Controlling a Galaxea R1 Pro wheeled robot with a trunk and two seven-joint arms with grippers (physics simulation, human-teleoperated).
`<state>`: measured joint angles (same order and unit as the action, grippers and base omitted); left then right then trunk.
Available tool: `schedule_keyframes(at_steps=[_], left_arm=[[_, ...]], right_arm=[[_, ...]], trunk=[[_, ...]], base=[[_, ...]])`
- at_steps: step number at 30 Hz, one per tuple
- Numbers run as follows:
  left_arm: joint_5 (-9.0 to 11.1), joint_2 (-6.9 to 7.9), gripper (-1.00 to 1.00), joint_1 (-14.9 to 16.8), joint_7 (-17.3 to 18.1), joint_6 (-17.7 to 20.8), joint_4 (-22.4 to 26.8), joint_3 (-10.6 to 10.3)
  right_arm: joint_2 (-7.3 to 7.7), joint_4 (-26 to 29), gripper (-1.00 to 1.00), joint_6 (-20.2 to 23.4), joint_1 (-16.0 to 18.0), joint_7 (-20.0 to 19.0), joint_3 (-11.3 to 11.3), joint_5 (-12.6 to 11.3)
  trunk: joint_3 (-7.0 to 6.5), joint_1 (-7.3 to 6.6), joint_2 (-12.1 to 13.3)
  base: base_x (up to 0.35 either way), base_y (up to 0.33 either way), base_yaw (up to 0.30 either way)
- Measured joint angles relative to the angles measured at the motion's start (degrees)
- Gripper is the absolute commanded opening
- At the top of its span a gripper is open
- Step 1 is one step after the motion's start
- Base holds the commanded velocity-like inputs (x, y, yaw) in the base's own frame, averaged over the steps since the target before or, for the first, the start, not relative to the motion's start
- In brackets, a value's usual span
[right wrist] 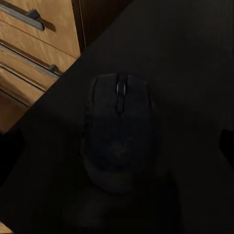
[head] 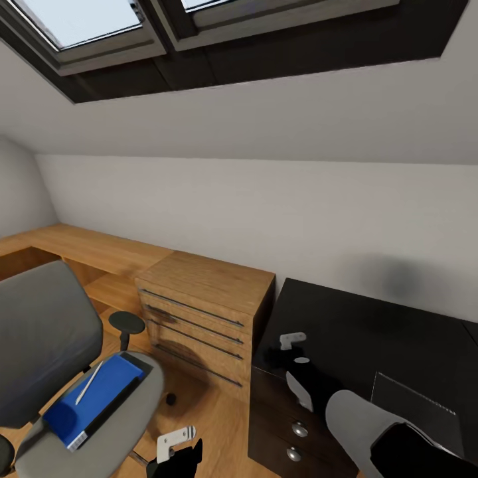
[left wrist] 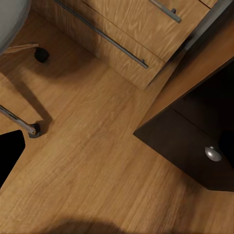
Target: In the bedroom, organize the workspace by keeping the computer under the desk, ensuring the monitor is on the desk, placing the keyboard on the desk next to the monitor, placing the mouse on the desk next to the keyboard, moving the folder from the swivel chair onto the desk next to the mouse, stacking the notebook on top of the folder with the pen on top of the notebook, and positioning the swivel chair next to the desk.
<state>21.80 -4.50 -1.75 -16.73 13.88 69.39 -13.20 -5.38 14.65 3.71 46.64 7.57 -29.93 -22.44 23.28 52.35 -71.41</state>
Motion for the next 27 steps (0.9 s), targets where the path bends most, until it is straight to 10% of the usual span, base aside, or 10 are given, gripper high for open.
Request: schedule_keyframes(at_steps=[27], left_arm=[[0.0, 0.00, 1.00, 0.0, 0.0, 0.0, 0.0, 0.0]], right_arm=[[-0.22, 0.1, 1.00, 0.0, 0.0, -0.8, 0.1, 0.1]], trunk=[[3.41, 4.17, -7.6]], base=[[0.000, 0.000, 0.000]])
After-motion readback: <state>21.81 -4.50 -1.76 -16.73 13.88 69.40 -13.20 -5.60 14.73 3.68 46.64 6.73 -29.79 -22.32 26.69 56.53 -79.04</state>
